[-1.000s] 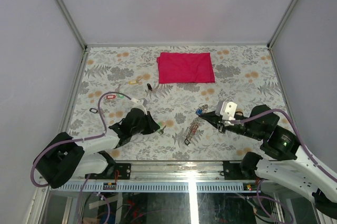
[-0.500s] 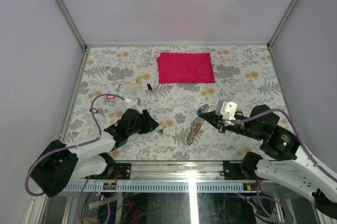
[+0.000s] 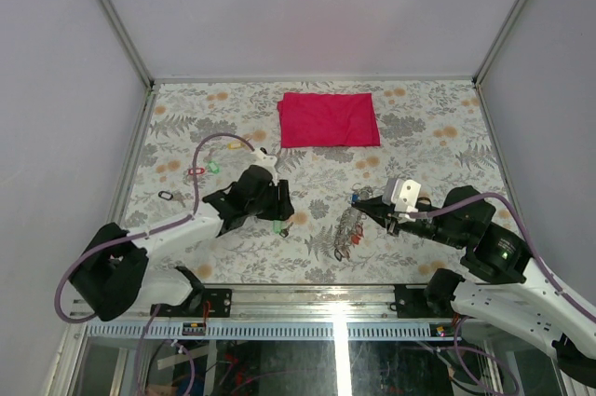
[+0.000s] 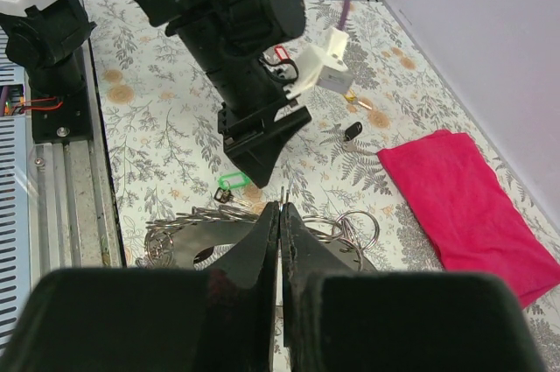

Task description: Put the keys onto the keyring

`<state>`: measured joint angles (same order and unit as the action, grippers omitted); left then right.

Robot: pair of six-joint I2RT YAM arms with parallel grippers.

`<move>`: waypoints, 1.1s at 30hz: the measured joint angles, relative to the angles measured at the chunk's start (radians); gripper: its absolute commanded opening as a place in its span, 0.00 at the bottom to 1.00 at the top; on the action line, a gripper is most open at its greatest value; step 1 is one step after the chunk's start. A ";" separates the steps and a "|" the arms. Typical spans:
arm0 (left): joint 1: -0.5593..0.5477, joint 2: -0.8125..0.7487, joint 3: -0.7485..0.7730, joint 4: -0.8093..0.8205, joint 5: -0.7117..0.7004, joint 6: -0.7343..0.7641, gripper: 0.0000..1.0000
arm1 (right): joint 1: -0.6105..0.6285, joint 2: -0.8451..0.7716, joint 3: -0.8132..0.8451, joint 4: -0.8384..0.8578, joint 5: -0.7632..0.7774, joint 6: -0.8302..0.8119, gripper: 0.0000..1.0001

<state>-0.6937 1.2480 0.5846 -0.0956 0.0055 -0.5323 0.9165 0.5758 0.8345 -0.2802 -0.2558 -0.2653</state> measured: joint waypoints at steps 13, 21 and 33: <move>-0.007 0.258 0.214 -0.270 0.183 0.256 0.57 | 0.000 0.004 0.000 0.000 -0.001 0.001 0.00; -0.007 0.315 0.256 -0.330 0.236 0.308 0.51 | 0.000 0.009 0.000 0.000 -0.001 0.004 0.00; -0.006 0.344 0.269 -0.340 0.266 0.318 0.33 | 0.000 0.031 0.000 0.000 -0.025 0.004 0.00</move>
<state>-0.6998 1.5925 0.8539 -0.4351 0.2710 -0.2146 0.9165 0.6064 0.8345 -0.2802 -0.2806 -0.2615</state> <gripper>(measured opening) 0.383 0.011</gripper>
